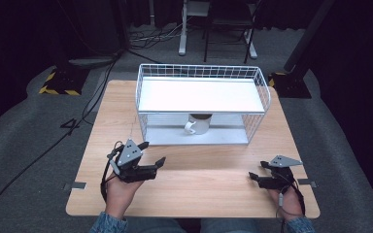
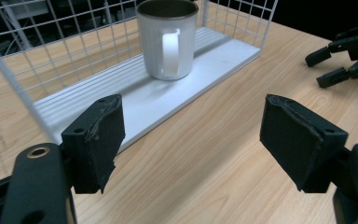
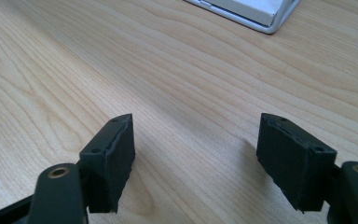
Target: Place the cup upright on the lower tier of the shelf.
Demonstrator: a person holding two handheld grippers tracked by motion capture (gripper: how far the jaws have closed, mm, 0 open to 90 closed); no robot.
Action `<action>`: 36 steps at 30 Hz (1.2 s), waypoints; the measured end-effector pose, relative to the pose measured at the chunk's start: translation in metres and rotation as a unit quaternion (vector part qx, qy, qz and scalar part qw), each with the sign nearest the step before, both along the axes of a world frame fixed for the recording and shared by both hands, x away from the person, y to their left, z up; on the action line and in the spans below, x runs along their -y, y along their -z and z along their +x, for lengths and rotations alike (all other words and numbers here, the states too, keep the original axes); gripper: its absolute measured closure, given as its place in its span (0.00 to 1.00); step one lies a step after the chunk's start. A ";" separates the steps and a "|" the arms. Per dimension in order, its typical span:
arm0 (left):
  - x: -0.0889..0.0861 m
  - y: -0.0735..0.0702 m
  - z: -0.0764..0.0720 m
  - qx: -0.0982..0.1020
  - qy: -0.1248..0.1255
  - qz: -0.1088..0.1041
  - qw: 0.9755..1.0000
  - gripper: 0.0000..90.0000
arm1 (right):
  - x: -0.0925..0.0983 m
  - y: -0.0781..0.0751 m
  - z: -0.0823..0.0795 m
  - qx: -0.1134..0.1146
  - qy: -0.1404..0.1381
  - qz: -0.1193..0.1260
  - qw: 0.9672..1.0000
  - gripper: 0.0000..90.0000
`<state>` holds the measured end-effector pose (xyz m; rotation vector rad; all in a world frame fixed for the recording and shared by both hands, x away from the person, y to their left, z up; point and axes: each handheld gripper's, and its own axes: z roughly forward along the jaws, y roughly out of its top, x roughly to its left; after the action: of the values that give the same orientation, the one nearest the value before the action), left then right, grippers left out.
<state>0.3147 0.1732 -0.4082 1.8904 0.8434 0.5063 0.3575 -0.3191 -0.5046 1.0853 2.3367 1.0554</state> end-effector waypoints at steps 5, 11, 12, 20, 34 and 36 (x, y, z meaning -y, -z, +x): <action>-0.015 0.004 -0.005 -0.008 -0.005 0.012 1.000 0.21 | 0.000 0.000 0.000 0.000 0.000 0.000 1.000 0.31; -0.034 0.014 -0.010 -0.029 -0.010 0.016 0.999 0.19 | 0.000 0.000 0.000 0.000 0.000 0.000 1.000 0.31; -0.036 0.016 -0.011 -0.032 -0.010 0.018 0.999 0.19 | 0.000 0.000 0.000 0.000 0.000 0.000 1.000 0.31; -0.054 0.040 -0.012 -0.061 -0.043 0.033 0.997 0.18 | 0.000 0.000 0.000 0.000 0.000 0.000 1.000 0.31; -0.068 0.075 -0.001 -0.136 -0.060 0.072 0.986 0.17 | 0.000 0.000 0.000 0.001 -0.002 -0.001 1.000 0.31; -0.068 0.078 -0.001 -0.144 -0.062 0.077 0.985 0.17 | 0.000 0.000 0.000 0.001 -0.002 0.000 1.000 0.31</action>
<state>0.3141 0.2409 -0.4864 2.0943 1.1450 0.3853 0.3571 -0.3188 -0.5046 1.0801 2.3385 1.0561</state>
